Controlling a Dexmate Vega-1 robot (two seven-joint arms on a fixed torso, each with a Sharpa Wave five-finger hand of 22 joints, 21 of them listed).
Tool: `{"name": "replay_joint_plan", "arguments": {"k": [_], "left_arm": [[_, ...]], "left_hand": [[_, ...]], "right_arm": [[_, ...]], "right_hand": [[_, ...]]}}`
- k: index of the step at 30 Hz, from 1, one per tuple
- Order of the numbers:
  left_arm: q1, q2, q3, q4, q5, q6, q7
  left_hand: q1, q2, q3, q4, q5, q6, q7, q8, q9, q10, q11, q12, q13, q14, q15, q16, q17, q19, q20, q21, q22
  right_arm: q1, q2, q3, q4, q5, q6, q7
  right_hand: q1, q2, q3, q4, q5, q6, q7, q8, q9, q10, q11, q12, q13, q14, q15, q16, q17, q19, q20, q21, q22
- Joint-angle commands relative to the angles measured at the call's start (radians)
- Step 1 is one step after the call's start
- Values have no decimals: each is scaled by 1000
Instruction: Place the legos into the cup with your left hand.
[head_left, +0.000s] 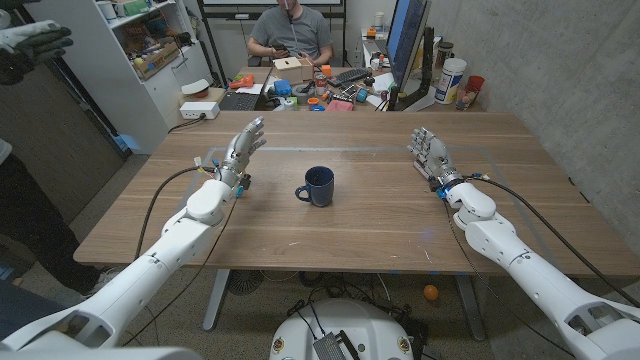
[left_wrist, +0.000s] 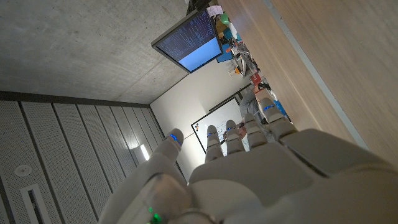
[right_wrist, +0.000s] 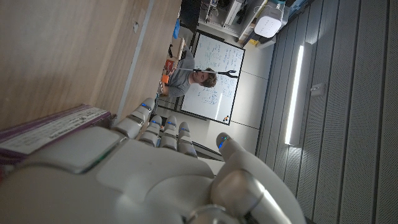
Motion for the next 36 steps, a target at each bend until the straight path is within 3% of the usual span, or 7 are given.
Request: {"name": "replay_joint_plan", "arguments": {"k": [1, 3, 7, 13, 21, 28, 36], "left_arm": [[60, 77, -29, -138, 133, 70, 126], [69, 83, -36, -152, 147, 75, 140], [86, 97, -46, -178, 188, 87, 171], [111, 145, -57, -246, 277, 147, 207], [140, 218, -74, -345, 384, 247, 217], [160, 289, -85, -442, 488, 384, 208], [168, 337, -93, -512, 577, 499, 198]], "left_hand": [[27, -9, 3, -27, -6, 7, -38, 4, 6, 8, -8, 10, 4, 4, -6, 3, 2, -7, -2, -6, 4], [50, -16, 6, -58, -11, 31, -79, 9, 6, 23, -10, 14, 5, 21, -10, 7, 4, -22, 2, -12, 4], [77, -17, 10, -90, -15, 73, -108, 17, 7, 40, -21, 19, 7, 32, -19, 9, 5, -30, 12, -15, 5], [99, -14, 16, -112, -13, 89, -112, 19, 8, 40, -22, 18, 9, 28, -19, 7, 6, -31, 18, -16, 5], [132, -27, 18, -152, -14, 48, -113, -1, 9, 14, -27, 7, 11, 10, -15, 1, 8, -25, 25, -14, 5], [162, -46, 15, -181, -17, 13, -113, -12, 10, -5, -30, 1, 12, 5, -17, 2, 9, -10, 33, -9, 5], [175, -55, 12, -190, -18, -2, -113, -14, 10, -9, -27, 0, 13, 8, -17, 4, 10, -1, 36, -6, 5]], "right_arm": [[-8, -5, 2, -12, 1, 0, -1], [-10, -6, 2, -14, 0, 0, -1], [-15, -9, 3, -19, 4, -3, 1], [-25, -13, 6, -28, 7, -2, 1], [-32, -16, 10, -33, 11, 0, 1], [-34, -13, 10, -27, 15, 5, 6], [-30, -12, 10, -19, 17, 10, 14]], "right_hand": [[-4, 60, 6, 2, 4, 5, -2, 5, 5, 7, 5, 4, 4, 0, -8, 4, 4, 2, -34, 3, 5], [-5, 60, 6, 2, 4, 6, -2, 5, 5, 7, 4, 4, 4, 0, -8, 4, 4, 1, -34, 2, 5], [-7, 54, 3, 1, 3, 5, -3, 5, 5, 6, 2, 3, 4, 0, -9, 4, 5, -1, -34, 2, 5], [-10, 48, 0, 1, 2, 5, -2, 5, 5, 5, 6, 3, 4, 0, -8, 4, 5, -2, -33, 2, 5], [-11, 47, -1, 1, 2, 5, -2, 5, 5, 6, 6, 3, 4, 0, -8, 4, 5, -2, -33, 2, 5], [-12, 47, -1, 0, 2, 5, -3, 5, 5, 6, 5, 3, 4, -1, -7, 3, 4, -2, -33, 2, 5], [-13, 47, -1, 0, 3, 6, -3, 5, 5, 5, 7, 3, 4, -1, -7, 3, 4, -3, -33, 2, 5]]}}
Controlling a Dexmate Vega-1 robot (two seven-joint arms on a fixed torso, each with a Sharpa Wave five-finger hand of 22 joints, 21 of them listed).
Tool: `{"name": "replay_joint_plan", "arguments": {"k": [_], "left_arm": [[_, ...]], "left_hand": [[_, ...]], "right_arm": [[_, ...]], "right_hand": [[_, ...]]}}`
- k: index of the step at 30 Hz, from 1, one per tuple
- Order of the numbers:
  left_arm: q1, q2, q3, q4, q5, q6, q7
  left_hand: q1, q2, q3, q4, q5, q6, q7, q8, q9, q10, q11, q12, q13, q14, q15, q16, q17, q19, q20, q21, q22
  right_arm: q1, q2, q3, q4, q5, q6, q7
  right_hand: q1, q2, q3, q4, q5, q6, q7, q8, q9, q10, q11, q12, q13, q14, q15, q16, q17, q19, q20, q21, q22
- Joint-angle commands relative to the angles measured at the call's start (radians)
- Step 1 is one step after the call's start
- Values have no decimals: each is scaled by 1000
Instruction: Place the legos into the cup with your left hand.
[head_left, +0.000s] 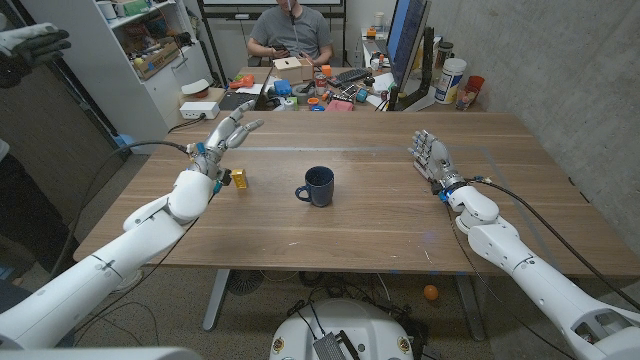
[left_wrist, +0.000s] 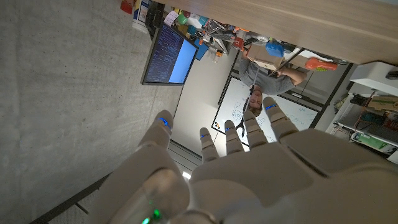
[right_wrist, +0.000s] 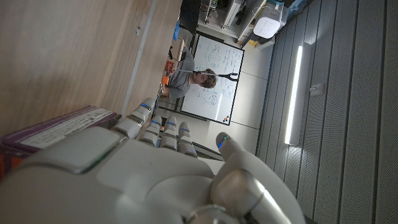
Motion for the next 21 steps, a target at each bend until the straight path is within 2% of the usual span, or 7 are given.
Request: {"name": "replay_joint_plan", "arguments": {"k": [1, 11, 14, 16, 21], "left_arm": [[22, 87, -14, -124, 160, 195, -10], [-7, 152, 18, -183, 256, 342, -92], [-25, 172, 38, -203, 291, 395, -129], [-38, 182, 51, -212, 312, 424, -149], [-68, 204, 83, -226, 360, 474, -194]], "left_hand": [[15, -5, 1, -9, -3, -12, -1, -2, 6, -12, -4, -3, 4, -3, 2, 4, 4, 10, 7, 8, 5], [26, -14, -2, -12, -4, -23, -1, -3, 6, -19, -6, -5, 5, -3, 9, 4, 5, 14, 9, 9, 5], [48, -26, -9, -12, -3, -34, -2, 1, 7, -15, -5, -1, 6, 41, 0, 18, 6, 57, 3, 23, 5], [52, -29, -11, -12, -2, -34, -1, 2, 7, -12, -4, 1, 6, 50, -2, 21, 6, 65, -1, 26, 5], [63, -38, -15, -13, -1, -34, -1, 4, 7, -17, 4, 0, 7, 29, 4, 10, 6, 68, -8, 25, 5]], "right_arm": [[0, 2, 1, 11, 4, 9, 10], [5, 5, 2, 25, 6, 16, 16], [6, 5, 3, 30, 7, 17, 18], [7, 6, 3, 32, 7, 17, 19], [12, 8, 3, 40, 7, 19, 22]], "right_hand": [[-8, 42, -1, 0, 3, 6, -2, 5, 5, 5, 7, 3, 4, -1, -7, 3, 4, -3, -33, 2, 5], [-9, 41, -2, -1, 3, 6, -3, 5, 5, 6, 4, 3, 4, 0, -7, 3, 4, -3, -33, 2, 5], [-10, 41, -2, -1, 3, 6, -3, 5, 5, 5, 5, 3, 4, 0, -7, 3, 4, -3, -33, 2, 5], [-10, 41, -1, -1, 4, 6, -2, 5, 5, 6, 6, 3, 4, 0, -5, 3, 4, -3, -32, 2, 5], [-10, 41, -1, -2, 4, 7, -2, 5, 5, 6, 6, 3, 4, 0, -6, 3, 3, -3, -32, 2, 5]]}}
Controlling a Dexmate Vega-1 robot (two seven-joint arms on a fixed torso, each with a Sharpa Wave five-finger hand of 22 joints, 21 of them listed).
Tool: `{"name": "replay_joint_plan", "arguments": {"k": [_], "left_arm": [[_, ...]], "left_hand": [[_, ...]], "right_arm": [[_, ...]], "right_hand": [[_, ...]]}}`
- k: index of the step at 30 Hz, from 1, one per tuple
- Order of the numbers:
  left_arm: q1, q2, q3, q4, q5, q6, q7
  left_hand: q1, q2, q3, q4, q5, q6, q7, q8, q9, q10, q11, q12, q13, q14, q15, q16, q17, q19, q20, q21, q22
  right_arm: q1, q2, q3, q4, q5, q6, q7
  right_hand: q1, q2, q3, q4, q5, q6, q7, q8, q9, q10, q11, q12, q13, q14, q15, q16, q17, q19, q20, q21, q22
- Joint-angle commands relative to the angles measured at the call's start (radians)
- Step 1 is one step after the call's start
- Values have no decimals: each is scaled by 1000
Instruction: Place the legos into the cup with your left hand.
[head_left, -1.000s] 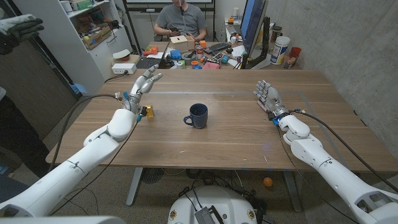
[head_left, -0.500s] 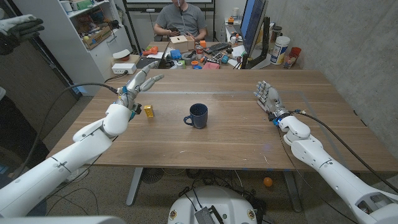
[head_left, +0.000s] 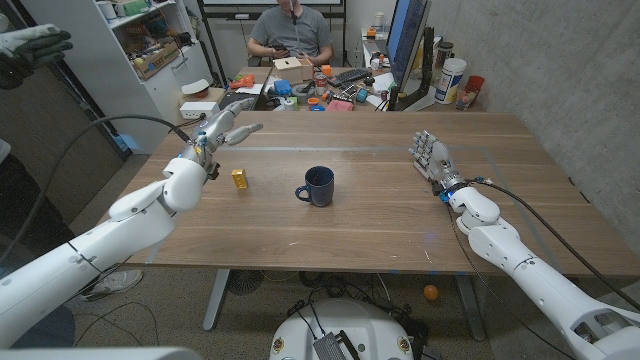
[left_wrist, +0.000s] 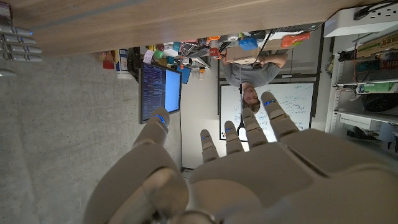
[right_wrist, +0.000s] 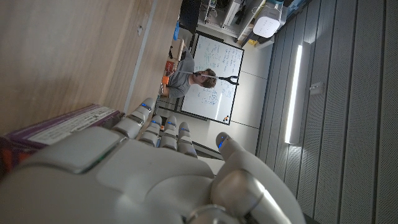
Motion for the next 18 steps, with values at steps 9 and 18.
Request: {"name": "replay_joint_plan", "arguments": {"k": [9, 18], "left_arm": [[-105, 117, 88, -82, 145, 230, -255], [-133, 166, 97, -89, 127, 235, -353]], "left_hand": [[36, -20, -13, -3, 2, -21, -4, 2, 3, -25, 9, -3, 3, -32, 7, -9, 2, 4, -3, -1, 4], [61, -62, -34, -6, 11, -55, -2, -1, 3, -54, 21, -9, 5, -42, 11, -11, 2, 29, -39, 4, 3]], "right_arm": [[19, 11, 0, 41, 2, 9, 11], [27, 16, -2, 56, 2, 10, 14]], "right_hand": [[-11, 41, -2, -2, 4, 7, -3, 5, 5, 4, 5, 3, 4, 0, -5, 3, 4, -3, -32, 2, 5], [-12, 40, -2, -2, 4, 8, -3, 6, 5, 4, 5, 3, 4, 1, -3, 3, 3, -3, -30, 2, 5]]}}
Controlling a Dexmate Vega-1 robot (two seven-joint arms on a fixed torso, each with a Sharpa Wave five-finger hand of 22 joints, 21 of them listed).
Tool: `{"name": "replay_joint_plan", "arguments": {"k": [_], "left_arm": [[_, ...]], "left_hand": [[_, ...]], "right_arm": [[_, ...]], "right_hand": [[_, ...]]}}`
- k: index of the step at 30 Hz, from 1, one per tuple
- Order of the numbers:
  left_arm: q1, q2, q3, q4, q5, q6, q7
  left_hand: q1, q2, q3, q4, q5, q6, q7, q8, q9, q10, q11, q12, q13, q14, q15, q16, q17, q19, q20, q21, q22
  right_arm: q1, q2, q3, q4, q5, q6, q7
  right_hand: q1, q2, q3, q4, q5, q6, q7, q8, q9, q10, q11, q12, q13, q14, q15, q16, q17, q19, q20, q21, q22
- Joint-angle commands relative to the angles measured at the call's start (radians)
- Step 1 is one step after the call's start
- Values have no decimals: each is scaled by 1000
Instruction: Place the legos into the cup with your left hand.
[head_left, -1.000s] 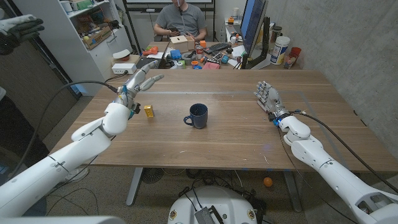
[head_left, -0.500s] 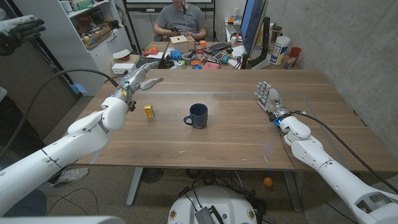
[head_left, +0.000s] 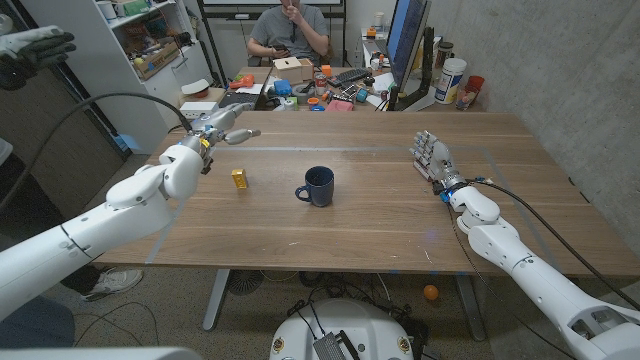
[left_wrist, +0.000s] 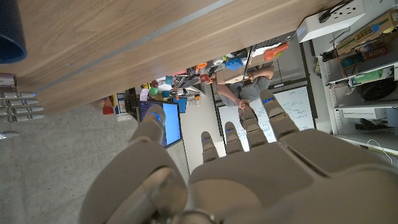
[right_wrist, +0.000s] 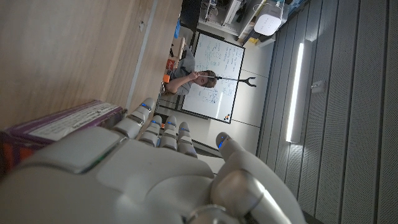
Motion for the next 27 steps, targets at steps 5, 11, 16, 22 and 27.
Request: {"name": "replay_joint_plan", "arguments": {"k": [5, 11, 16, 22, 27], "left_arm": [[-59, 70, 35, -26, 7, 57, -169], [-93, 61, 84, -22, 56, 88, -212], [-105, 43, 102, 6, 53, 82, -226], [-121, 28, 123, 29, 55, 89, -248], [-156, 30, 146, 38, 57, 108, -315]], "left_hand": [[19, -25, -14, 1, 11, -3, -1, 5, 3, 5, 2, 6, 6, 3, 1, 0, 2, 25, -14, 9, 2], [43, -29, -18, 2, 17, 2, -2, 10, 4, 14, 2, 11, 7, 17, -5, 4, 1, 53, -14, 16, 1], [51, -31, -19, 3, 19, 3, -2, 11, 4, 14, 2, 11, 7, 6, 1, -1, 1, 55, -11, 15, 0], [68, -39, -28, 7, 22, 2, -1, 11, 4, 26, 1, 17, 8, 32, -4, 7, 0, 90, -6, 24, -2], [75, -50, -44, 15, 25, 13, -2, 14, 4, 58, -4, 29, 9, 72, -22, 17, 0, 111, -6, 26, -3]], "right_arm": [[14, 11, -4, 30, 1, 5, 8], [15, 12, -5, 32, -1, 9, 9], [11, 10, -3, 26, -1, 6, 3], [4, 6, -2, 15, -4, 3, -6], [-2, 2, 0, 4, -7, 4, -14]], "right_hand": [[-13, 40, -2, -2, 4, 8, -4, 6, 5, 5, 4, 3, 4, 0, -4, 3, 3, -4, -30, 2, 5], [-14, 40, -3, -2, 4, 8, -4, 6, 5, 4, 2, 3, 4, 1, -4, 3, 3, -4, -30, 2, 5], [-14, 40, -3, -2, 5, 8, -4, 6, 5, 3, 4, 3, 4, 1, -4, 3, 3, -5, -30, 2, 5], [-15, 40, -3, -2, 5, 8, -3, 6, 5, 5, 3, 3, 4, 1, -2, 3, 3, -4, -29, 2, 5], [-15, 39, -3, -2, 5, 8, -4, 5, 5, 4, 4, 3, 4, 1, -2, 3, 3, -4, -29, 2, 5]]}}
